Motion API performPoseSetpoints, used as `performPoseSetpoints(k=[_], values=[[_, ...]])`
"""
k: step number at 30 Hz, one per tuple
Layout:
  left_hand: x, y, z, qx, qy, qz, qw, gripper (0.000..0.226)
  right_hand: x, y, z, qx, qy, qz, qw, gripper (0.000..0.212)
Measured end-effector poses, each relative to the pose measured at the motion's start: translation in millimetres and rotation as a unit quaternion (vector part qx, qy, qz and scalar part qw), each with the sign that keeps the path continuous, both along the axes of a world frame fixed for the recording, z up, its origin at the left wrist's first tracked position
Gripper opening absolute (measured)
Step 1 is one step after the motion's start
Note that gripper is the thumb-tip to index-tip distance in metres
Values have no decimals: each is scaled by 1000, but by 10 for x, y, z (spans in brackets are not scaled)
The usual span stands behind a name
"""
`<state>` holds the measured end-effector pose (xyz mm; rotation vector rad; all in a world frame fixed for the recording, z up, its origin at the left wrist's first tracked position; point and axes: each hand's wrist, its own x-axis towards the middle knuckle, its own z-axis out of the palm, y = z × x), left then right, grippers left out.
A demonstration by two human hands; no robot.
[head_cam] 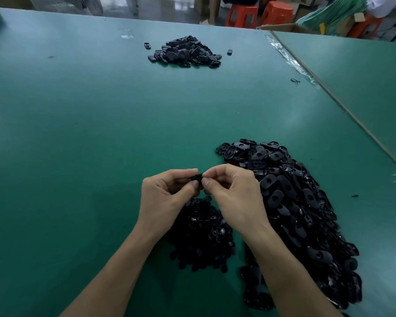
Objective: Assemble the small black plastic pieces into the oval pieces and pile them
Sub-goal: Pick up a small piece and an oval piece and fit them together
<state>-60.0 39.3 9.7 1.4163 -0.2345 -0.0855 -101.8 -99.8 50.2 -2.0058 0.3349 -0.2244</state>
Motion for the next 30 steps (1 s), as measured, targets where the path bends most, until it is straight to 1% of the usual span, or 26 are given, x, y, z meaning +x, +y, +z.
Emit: performPoseSetpoints(k=[7,10,15,19,22,24,26,28,30], values=[[-20,-14,-6,4,-7,-9,1000,33,-6,40,-27,-38,-12,-31,999,13],[-15,-10,-18,10,-13,0,1000,33,-25,68,-62,-16,-18,-36,999,10],[-3,-13,-52,26,-21,3,999,36,-65,93,-91,9,-38,-26,999,15],[15,6,-57,21,-37,3,999,30,-100,114,-110,-49,-93,-14,994,16],[27,21,-46,13,-34,-5,999,27,-126,85,-112,-69,-103,14,992,17],[34,22,-47,10,-27,-8,1000,29,-127,38,-89,-71,-97,33,992,17],[36,19,-45,0,-19,-22,1000,32,-108,-32,-52,-47,-75,46,995,20],[31,17,-42,-8,-12,-35,999,34,-82,-110,-12,-9,-29,52,998,28],[33,27,-39,-10,-10,-43,999,34,-53,-174,13,26,16,63,998,28]])
